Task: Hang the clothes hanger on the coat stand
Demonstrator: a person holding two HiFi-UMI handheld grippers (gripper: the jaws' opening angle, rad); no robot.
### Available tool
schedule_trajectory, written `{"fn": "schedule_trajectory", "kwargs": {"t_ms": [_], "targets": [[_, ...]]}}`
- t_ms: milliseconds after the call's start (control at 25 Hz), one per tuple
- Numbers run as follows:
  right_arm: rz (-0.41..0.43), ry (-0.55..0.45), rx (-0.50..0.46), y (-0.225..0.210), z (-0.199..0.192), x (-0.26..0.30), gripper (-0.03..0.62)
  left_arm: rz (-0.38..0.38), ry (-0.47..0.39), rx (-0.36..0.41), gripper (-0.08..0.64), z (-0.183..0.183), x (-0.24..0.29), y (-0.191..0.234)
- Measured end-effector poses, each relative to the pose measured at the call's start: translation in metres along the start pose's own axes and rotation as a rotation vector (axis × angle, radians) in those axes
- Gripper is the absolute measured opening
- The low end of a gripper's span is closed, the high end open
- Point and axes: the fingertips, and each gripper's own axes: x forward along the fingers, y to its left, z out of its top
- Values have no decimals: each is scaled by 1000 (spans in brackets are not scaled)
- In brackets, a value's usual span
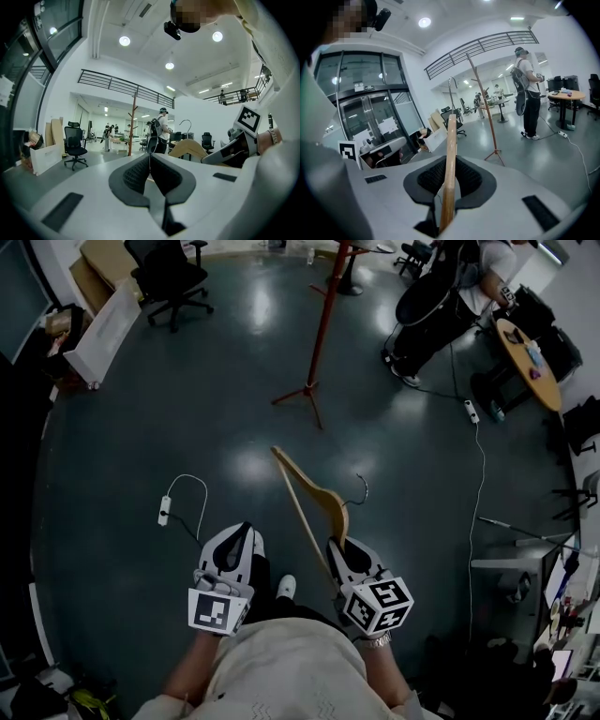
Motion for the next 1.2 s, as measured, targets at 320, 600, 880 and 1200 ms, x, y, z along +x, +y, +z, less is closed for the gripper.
{"fn": "schedule_trajectory", "kwargs": {"t_ms": [320,600,880,1200], "targets": [[-27,24,-8,-7,32,47,69,-16,1,-25,14,12,45,37],[-65,-5,-16,-5,71,77,69,-99,2,-18,14,23,85,63],[-122,-59,33,6,96,113,69,-151,-61,-29,14,44,120,98],[-122,-87,10,31,115,144,69,-172,-67,-12,14,56,113,140]]}}
